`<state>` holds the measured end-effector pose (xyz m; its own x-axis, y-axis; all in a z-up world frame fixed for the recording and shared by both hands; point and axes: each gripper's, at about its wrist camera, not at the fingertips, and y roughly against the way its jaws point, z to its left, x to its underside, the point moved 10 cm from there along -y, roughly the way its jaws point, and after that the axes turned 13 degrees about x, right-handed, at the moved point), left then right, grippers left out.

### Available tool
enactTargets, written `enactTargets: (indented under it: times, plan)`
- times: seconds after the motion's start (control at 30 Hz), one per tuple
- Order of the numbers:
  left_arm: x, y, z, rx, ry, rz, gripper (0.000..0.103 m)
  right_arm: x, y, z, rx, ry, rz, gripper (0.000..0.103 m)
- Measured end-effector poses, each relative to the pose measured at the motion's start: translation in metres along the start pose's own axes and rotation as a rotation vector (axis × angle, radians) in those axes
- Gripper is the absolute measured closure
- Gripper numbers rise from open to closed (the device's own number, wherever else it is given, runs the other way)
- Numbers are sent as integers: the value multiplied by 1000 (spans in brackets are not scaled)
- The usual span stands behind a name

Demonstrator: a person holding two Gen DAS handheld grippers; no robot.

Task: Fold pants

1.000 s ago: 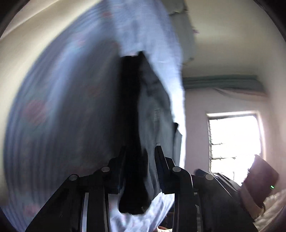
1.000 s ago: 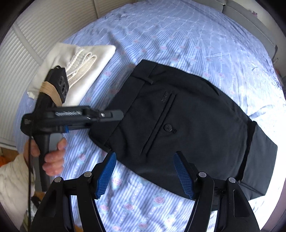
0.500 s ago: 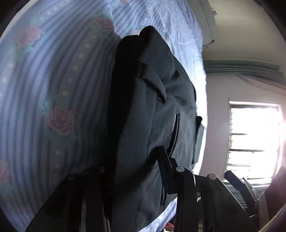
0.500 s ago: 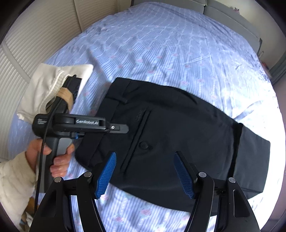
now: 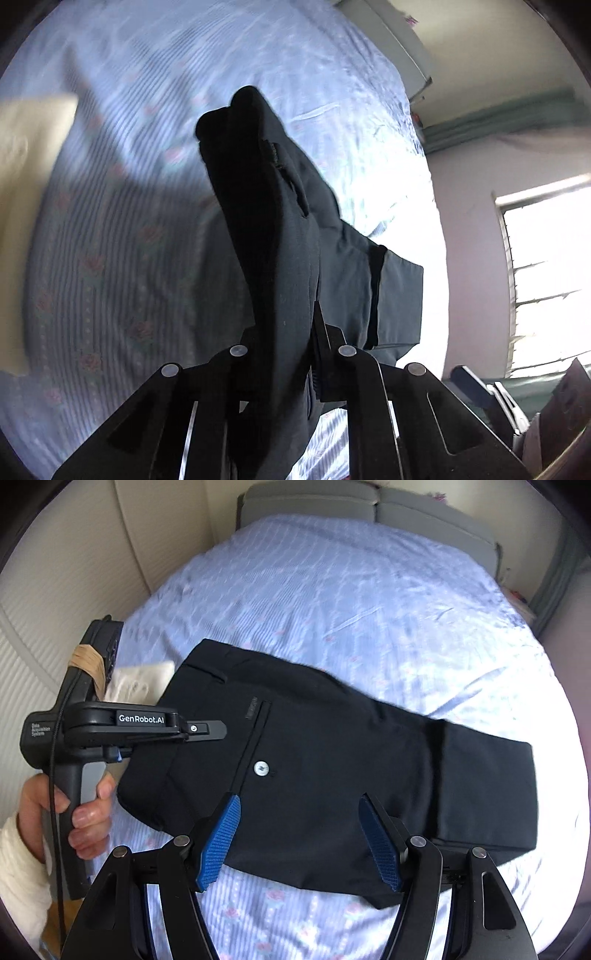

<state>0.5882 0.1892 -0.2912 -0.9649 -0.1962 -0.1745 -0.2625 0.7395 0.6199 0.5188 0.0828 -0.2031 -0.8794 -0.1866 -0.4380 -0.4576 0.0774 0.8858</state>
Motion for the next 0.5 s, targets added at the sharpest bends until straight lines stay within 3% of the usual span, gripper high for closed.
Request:
enactTargets:
  times: [0.07,0.27,0.33,0.5]
  plan:
    - [0,-2,-29,-45,-44,9,87,-1,16,-23,4,-39,-42,35]
    - [-3,-17,-119,-66,-168,-2,87,3,62,-107,21,-167,-153,35]
    - [-1,-28,-149,-112,-216,-7,87,8,74,-139,31,-199,-186,35]
    - [-5,-79,-205,-235,-215,-19,87,24,95,-220,37,-250,-242,35]
